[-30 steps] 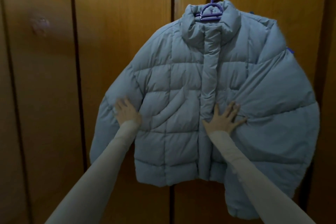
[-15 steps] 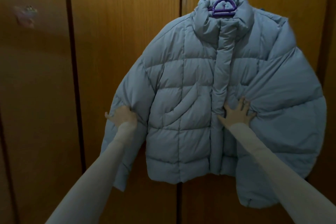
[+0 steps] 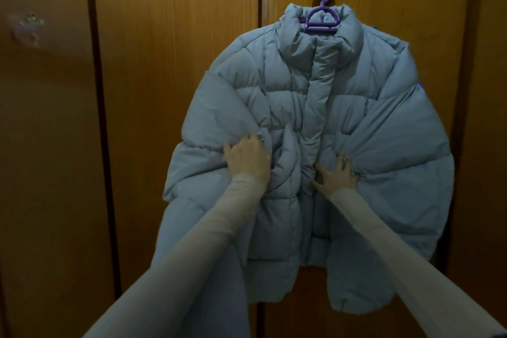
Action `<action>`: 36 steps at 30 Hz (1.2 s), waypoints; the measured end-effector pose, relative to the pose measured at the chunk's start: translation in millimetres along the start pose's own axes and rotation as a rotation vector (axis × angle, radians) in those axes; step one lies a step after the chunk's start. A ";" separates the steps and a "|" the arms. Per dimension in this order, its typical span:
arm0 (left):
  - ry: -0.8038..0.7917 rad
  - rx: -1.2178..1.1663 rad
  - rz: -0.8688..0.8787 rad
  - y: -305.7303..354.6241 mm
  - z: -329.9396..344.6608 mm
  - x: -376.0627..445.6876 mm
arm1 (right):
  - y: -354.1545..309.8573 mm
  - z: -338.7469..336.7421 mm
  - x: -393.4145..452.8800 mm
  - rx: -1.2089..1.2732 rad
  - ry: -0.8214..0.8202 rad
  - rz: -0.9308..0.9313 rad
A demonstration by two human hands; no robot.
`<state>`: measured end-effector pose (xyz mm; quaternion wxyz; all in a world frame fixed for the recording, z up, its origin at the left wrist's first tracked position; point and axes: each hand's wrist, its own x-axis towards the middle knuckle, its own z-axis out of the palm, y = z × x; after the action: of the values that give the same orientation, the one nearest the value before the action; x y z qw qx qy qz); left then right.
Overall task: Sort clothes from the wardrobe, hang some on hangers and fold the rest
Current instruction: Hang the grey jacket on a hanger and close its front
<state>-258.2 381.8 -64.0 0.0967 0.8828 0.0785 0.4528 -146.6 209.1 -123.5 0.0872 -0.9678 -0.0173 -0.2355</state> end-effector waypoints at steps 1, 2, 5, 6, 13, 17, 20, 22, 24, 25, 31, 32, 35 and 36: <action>-0.064 0.000 -0.029 11.9 -0.8 1.6 | 4.1 -1.7 1.5 0.000 -0.014 -0.019; -0.102 -0.014 -0.065 22.7 -2.0 2.9 | 8.4 -3.7 2.1 0.000 -0.027 -0.045; -0.037 -0.091 -0.099 53.9 -4.9 4.7 | 20.1 -7.0 5.5 -0.043 -0.069 -0.132; 0.029 -0.129 -0.090 63.6 -4.7 4.9 | 21.9 -8.3 5.6 -0.060 -0.090 -0.152; 0.309 -0.418 -0.037 95.8 3.3 5.8 | 33.3 -16.0 9.0 0.047 -0.176 -0.192; 0.598 -0.645 -0.050 110.4 -18.7 6.5 | 34.2 -13.9 5.5 0.017 -0.177 -0.176; 0.589 -0.704 -0.070 127.3 -29.8 12.9 | 32.3 -12.4 10.3 0.095 -0.141 -0.176; 0.481 -0.621 -0.007 132.7 -15.2 12.9 | 36.3 -19.5 7.3 0.179 -0.120 -0.174; 0.301 -0.526 0.025 127.4 14.5 7.5 | 45.6 -25.9 1.9 0.149 -0.035 -0.196; 0.216 -0.487 0.031 121.7 30.5 4.5 | 54.1 -22.2 2.6 0.135 0.055 -0.218; -0.212 -0.240 -0.001 63.7 97.1 5.1 | 82.5 2.9 8.6 -0.014 0.194 -0.344; -0.254 -0.252 -0.010 52.2 103.7 6.0 | 82.5 6.1 8.0 -0.038 0.236 -0.375; -0.403 -0.156 0.066 21.7 119.7 2.0 | 78.3 14.2 5.9 0.009 0.184 -0.404; -0.443 -0.107 0.107 11.8 124.0 0.0 | 79.3 19.6 5.9 -0.016 0.180 -0.406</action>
<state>-156.6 358.0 -132.0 0.1341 0.9571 -0.0158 0.2563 -126.5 134.5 -150.6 0.0315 -0.9202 -0.2022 -0.3337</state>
